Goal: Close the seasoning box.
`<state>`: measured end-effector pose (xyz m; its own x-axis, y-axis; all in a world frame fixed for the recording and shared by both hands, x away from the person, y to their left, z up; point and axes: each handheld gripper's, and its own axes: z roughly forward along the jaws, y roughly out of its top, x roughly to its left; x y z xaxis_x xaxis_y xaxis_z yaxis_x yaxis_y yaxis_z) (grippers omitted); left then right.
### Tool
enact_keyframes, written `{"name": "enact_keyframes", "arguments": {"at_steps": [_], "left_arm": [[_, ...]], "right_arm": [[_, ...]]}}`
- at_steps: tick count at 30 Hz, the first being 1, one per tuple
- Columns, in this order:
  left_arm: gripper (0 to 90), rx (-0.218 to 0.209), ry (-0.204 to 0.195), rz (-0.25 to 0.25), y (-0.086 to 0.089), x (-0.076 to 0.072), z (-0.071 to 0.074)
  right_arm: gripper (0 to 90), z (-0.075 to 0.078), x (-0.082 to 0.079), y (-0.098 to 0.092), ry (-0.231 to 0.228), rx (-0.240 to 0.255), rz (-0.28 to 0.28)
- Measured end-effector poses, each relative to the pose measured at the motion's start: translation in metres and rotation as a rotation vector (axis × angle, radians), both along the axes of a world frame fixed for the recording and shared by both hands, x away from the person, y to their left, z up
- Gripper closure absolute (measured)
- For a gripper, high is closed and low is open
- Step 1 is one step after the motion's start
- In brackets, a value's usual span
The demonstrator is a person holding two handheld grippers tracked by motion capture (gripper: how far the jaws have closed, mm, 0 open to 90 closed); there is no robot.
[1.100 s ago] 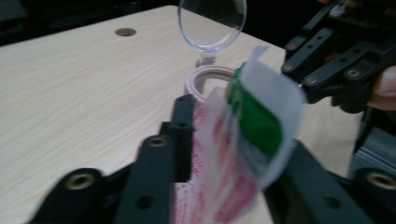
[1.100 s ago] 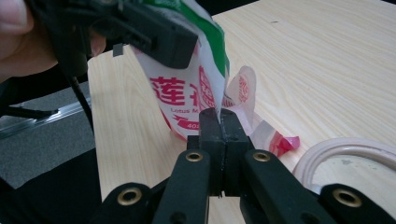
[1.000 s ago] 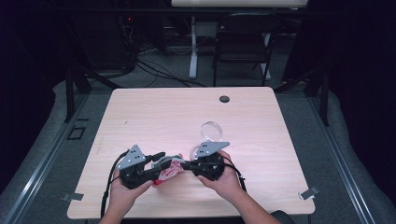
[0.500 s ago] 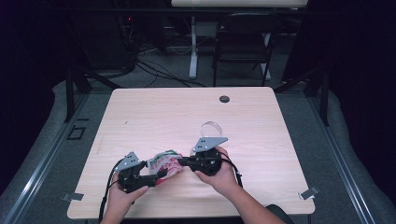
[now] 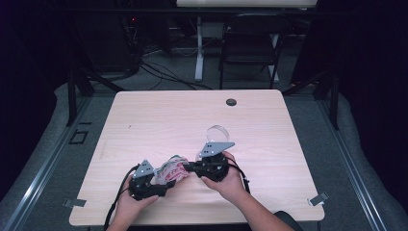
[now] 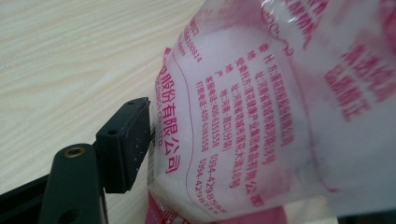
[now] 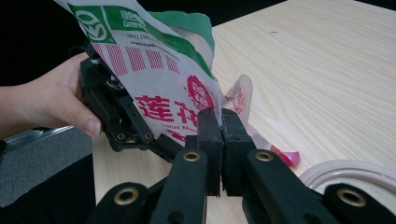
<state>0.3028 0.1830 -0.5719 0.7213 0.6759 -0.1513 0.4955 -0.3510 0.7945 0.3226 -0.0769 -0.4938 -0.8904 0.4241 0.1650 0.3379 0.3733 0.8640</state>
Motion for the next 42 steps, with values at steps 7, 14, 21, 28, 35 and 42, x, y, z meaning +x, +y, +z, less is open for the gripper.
{"name": "enact_keyframes", "arguments": {"at_steps": [7, 14, 21, 28, 35, 42], "left_arm": [[30.2, 0.022, 0.024, -0.003, -0.003, 0.003, -0.006], [30.0, 0.037, 0.046, -0.01, -0.008, 0.008, -0.011], [28.9, 0.064, 0.064, 0.001, -0.013, 0.012, -0.016], [28.1, 0.089, 0.05, 0.008, -0.015, 0.012, -0.016], [27.9, 0.194, -0.011, 0.02, -0.025, 0.006, -0.016], [23.2, 0.196, 0.001, 0.031, -0.026, 0.007, -0.017]], "right_arm": [[88.2, -0.001, -0.001, 0.001, -0.002, -0.008, -0.001], [87.2, -0.002, -0.003, 0.0, -0.01, -0.015, -0.008], [87.3, -0.003, -0.004, -0.002, -0.014, -0.022, -0.014], [87.4, -0.004, -0.005, -0.003, -0.014, -0.022, -0.022], [87.4, -0.005, -0.005, -0.002, -0.016, -0.024, -0.026], [87.2, -0.005, -0.005, -0.003, -0.017, -0.024, -0.025]]}}
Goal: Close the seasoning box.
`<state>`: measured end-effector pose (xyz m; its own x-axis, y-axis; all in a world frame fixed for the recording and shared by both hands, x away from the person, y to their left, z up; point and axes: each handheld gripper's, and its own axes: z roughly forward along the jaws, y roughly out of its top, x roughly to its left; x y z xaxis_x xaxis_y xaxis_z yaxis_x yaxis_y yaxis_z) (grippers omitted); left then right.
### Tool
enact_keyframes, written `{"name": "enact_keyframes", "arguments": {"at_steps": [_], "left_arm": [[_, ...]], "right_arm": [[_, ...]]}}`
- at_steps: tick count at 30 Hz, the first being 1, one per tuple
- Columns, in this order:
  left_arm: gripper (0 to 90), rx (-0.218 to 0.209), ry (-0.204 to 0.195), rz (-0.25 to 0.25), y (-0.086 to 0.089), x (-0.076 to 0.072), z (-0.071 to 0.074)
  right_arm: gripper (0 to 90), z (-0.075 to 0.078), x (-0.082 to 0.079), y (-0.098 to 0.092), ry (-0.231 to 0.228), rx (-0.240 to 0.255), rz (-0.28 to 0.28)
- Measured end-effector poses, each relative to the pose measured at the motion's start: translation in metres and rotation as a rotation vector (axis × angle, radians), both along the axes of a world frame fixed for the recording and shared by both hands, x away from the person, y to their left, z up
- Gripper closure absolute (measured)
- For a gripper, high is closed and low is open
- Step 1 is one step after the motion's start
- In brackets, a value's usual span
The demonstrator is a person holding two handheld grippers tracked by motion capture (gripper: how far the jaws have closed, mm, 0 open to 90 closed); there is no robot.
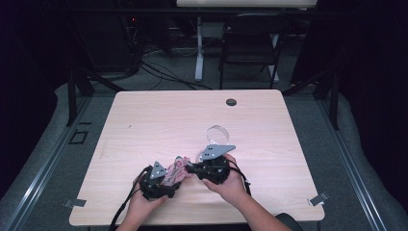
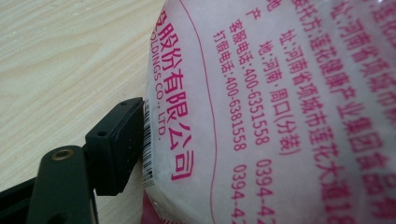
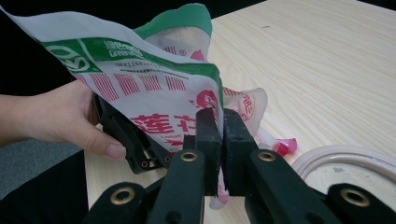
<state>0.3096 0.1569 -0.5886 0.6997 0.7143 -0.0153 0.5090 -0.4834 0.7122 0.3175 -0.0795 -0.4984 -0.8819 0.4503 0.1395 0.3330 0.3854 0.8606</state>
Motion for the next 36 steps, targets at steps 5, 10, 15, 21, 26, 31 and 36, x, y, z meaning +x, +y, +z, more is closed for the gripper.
{"name": "enact_keyframes", "arguments": {"at_steps": [5, 10, 15, 21, 26, 31, 36], "left_arm": [[18.9, 0.003, 0.004, -0.006, -0.0004, 0.0003, -0.0001], [20.2, -0.001, 0.0, 0.004, -0.0001, 0.0002, -0.0001], [31.0, -0.006, -0.015, 0.0, 0.0002, -0.001, 0.0004], [39.0, -0.009, -0.023, 0.017, 0.0014, -0.0014, 0.0009], [45.3, 0.001, -0.054, 0.031, -0.0008, -0.0041, 0.0009], [49.5, 0.021, -0.084, 0.03, -0.0028, -0.0062, 0.0011], [53.1, 0.026, -0.108, 0.031, -0.0035, -0.0079, 0.0015]], "right_arm": [[87.0, -0.0001, -0.0003, 0.0001, -0.003, 0.001, -0.001], [86.4, -0.0001, -0.0004, 0.0002, -0.004, 0.002, 0.001], [85.8, 0.0, -0.0007, 0.0003, -0.006, 0.005, -0.001], [85.4, 0.0001, -0.0009, 0.0004, -0.009, 0.005, -0.002], [85.3, 0.0, -0.0011, 0.0008, -0.011, 0.006, -0.002], [85.2, 0.0, -0.0014, 0.0011, -0.012, 0.007, -0.003], [85.0, 0.0002, -0.0017, 0.0009, -0.013, 0.009, -0.004]]}}
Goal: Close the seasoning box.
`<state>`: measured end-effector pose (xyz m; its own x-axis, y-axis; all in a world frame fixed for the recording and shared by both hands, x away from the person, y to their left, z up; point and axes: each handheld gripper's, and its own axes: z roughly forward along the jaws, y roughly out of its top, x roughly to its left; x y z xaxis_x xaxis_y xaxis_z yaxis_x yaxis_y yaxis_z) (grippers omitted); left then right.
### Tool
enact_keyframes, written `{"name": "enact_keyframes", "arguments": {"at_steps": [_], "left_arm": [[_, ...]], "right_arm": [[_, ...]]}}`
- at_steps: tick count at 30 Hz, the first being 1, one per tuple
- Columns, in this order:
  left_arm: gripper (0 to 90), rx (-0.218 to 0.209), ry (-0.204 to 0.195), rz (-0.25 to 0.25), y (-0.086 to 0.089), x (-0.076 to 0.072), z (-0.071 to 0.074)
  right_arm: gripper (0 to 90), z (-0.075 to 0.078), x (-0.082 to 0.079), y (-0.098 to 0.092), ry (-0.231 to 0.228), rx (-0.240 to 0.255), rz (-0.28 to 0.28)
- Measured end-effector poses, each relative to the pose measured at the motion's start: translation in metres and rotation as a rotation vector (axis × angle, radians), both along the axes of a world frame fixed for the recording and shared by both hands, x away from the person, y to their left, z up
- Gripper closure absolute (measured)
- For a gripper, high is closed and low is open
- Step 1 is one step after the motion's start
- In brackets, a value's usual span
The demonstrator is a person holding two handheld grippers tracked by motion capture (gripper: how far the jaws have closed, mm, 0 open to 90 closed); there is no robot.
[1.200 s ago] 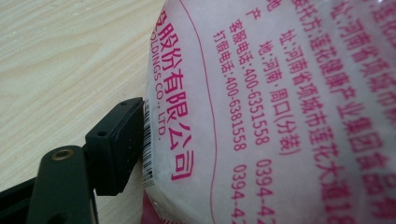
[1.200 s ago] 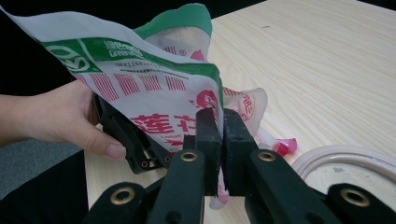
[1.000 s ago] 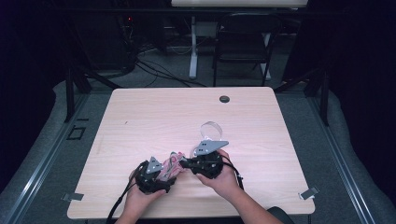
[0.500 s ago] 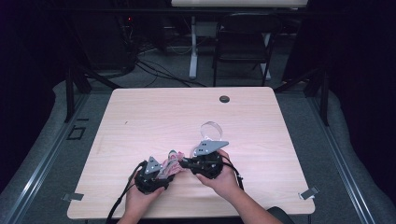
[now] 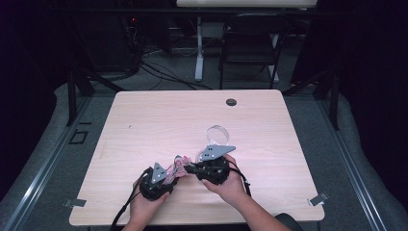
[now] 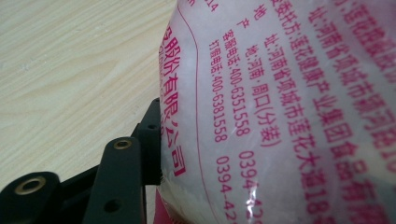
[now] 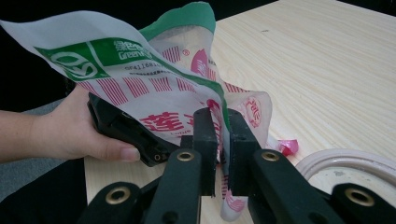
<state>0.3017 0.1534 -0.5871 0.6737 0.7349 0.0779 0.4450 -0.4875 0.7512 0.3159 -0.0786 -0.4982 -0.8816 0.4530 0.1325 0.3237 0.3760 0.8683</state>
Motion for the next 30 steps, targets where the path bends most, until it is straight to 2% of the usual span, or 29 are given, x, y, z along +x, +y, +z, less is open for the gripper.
{"name": "enact_keyframes", "arguments": {"at_steps": [5, 9, 18, 22, 24, 27, 30], "left_arm": [[56.5, 0.013, 0.011, -0.009, 0.001, 0.001, 0.006], [57.6, 0.035, 0.002, -0.002, 0.0, -0.001, 0.009], [59.6, 0.049, -0.021, 0.04, 0.009, 0.004, 0.017], [60.1, 0.044, -0.033, 0.056, 0.012, 0.006, 0.021], [60.2, 0.05, -0.041, 0.059, 0.013, 0.007, 0.023], [60.3, 0.087, -0.075, 0.061, 0.011, 0.008, 0.028], [60.3, 0.102, -0.102, 0.069, 0.01, 0.01, 0.032]], "right_arm": [[82.8, 0.001, 0.001, -0.002, 0.001, 0.008, -0.005], [77.4, 0.001, 0.001, -0.002, 0.008, 0.018, -0.001], [62.7, 0.004, -0.001, -0.006, -0.013, 0.057, -0.016], [60.1, 0.005, -0.003, -0.009, -0.029, 0.074, -0.027], [60.0, 0.006, -0.004, -0.011, -0.036, 0.072, -0.034], [59.2, 0.006, -0.004, -0.015, -0.044, 0.071, -0.044], [58.4, 0.006, -0.005, -0.02, -0.045, 0.07, -0.06]]}}
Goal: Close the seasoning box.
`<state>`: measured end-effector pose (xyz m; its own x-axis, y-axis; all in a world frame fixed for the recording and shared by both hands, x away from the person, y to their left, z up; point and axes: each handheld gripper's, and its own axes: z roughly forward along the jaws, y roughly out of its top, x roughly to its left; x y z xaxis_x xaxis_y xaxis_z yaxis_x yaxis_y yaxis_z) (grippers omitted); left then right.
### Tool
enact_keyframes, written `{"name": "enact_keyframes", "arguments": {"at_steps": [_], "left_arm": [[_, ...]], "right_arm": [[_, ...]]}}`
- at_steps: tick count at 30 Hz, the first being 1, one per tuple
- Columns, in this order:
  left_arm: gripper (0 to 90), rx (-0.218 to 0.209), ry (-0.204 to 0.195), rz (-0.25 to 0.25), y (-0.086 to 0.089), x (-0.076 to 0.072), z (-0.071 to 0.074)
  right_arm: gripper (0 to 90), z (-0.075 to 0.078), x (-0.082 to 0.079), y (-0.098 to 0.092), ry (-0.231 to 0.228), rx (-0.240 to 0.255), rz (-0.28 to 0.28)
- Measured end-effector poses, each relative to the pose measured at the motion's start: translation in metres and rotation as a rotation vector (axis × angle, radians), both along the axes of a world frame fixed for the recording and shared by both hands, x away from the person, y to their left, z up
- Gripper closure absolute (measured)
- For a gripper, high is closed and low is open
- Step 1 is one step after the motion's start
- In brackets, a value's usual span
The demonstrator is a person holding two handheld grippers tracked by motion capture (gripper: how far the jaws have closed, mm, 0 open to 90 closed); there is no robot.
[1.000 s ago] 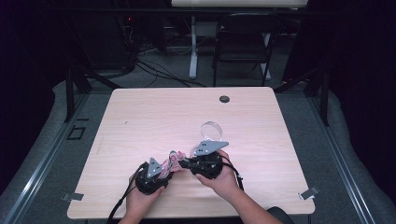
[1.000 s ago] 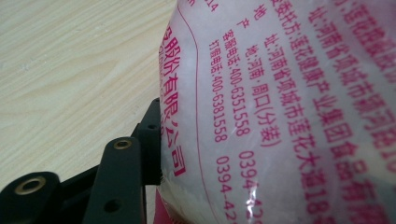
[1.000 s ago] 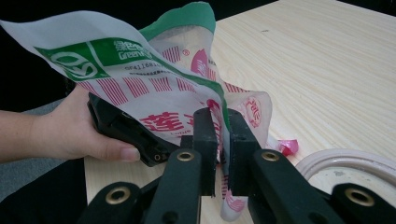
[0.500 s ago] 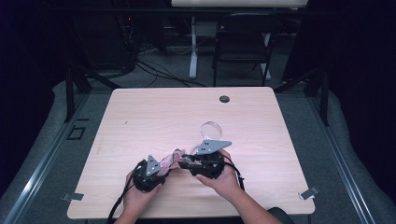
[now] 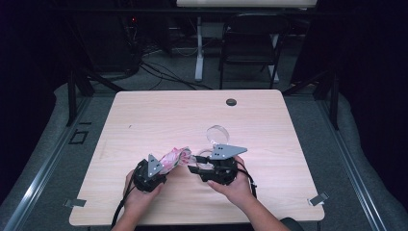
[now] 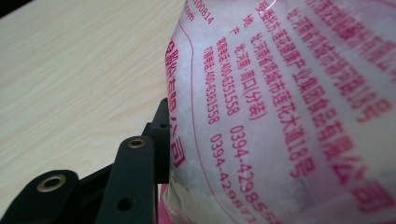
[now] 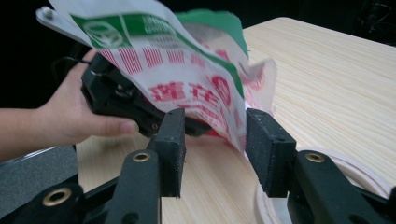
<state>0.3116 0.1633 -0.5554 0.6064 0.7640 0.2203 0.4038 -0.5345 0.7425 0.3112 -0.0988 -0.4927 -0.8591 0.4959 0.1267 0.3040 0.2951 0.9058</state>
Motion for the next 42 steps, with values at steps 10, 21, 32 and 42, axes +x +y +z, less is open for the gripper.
{"name": "enact_keyframes", "arguments": {"at_steps": [10, 21, 32, 42], "left_arm": [[60.4, 0.034, -0.093, -0.018, 0.001, 0.006, 0.019], [60.4, 0.035, -0.146, -0.04, -0.004, 0.017, 0.036], [60.3, 0.059, -0.147, -0.014, -0.003, 0.023, 0.036], [60.4, 0.105, -0.152, -0.028, -0.008, 0.018, 0.034]], "right_arm": [[51.0, 0.008, -0.004, -0.016, -0.058, -0.077, -0.044], [54.8, 0.048, 0.012, -0.024, -0.08, -0.111, -0.071], [54.8, 0.048, 0.005, -0.037, -0.119, -0.096, -0.061], [52.3, 0.045, -0.006, -0.033, -0.181, -0.109, -0.051]]}}
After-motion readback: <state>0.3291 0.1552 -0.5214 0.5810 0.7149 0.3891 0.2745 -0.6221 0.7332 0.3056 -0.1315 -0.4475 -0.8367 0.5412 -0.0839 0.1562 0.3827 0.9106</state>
